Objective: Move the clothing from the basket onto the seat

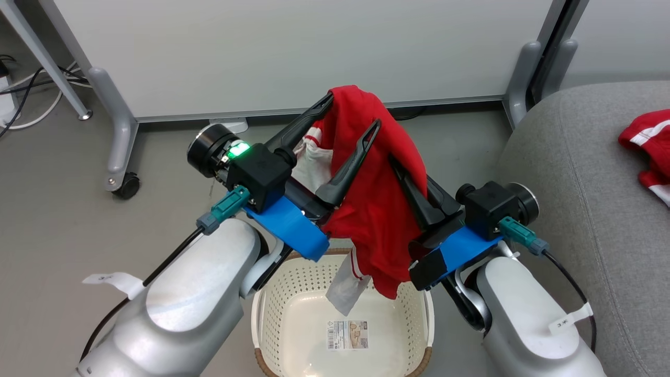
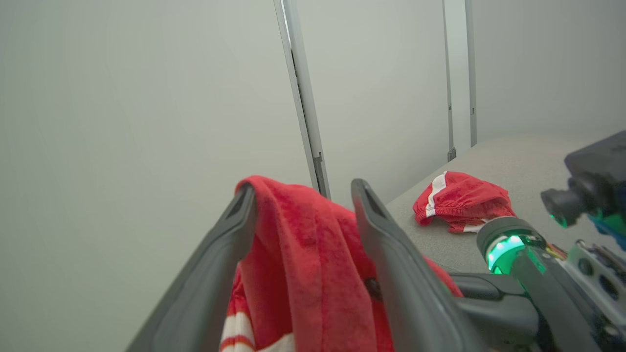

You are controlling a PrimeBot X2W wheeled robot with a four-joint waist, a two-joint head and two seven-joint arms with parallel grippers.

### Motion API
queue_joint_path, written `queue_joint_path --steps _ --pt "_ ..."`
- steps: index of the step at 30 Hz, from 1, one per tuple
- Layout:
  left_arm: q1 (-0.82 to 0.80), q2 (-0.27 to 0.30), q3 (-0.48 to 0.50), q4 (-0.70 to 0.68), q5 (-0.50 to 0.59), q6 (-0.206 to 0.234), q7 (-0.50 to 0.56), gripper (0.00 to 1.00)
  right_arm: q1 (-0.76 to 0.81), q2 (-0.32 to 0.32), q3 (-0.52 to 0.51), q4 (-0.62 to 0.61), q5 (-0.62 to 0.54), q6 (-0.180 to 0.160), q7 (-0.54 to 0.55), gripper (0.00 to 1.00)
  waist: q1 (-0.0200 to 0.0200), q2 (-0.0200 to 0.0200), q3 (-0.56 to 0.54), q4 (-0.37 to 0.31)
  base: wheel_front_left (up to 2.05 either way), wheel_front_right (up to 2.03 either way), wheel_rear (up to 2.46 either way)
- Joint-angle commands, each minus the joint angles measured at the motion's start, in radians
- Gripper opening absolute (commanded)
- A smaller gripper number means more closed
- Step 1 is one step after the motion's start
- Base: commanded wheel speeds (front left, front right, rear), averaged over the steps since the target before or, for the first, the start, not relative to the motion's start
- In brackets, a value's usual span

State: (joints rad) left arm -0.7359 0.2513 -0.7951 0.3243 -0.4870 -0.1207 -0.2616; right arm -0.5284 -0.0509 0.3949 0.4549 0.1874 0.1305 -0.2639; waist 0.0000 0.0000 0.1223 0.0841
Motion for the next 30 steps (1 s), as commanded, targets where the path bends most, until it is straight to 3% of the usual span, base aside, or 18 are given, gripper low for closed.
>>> queue_joint_path --steps 1,14,30 --pt "0.015 0.006 0.005 0.001 0.004 0.007 -0.005 1.0 0.014 0.001 -0.01 -0.009 0.005 0.001 -0.001 0.0 0.0 0.0 0.0 -0.004 0.0 0.0 0.0" --pt "0.101 0.06 0.03 -0.028 0.022 0.012 -0.005 1.0 0.064 0.0 -0.13 -0.098 -0.01 0.001 -0.001 0.0 0.0 0.0 0.036 -0.092 0.0 0.0 0.0" --pt "0.13 0.08 0.053 -0.072 0.061 0.006 -0.005 1.0 0.147 0.0 -0.228 -0.206 -0.027 0.001 -0.001 0.0 0.0 0.0 0.079 -0.261 0.0 0.0 0.0"
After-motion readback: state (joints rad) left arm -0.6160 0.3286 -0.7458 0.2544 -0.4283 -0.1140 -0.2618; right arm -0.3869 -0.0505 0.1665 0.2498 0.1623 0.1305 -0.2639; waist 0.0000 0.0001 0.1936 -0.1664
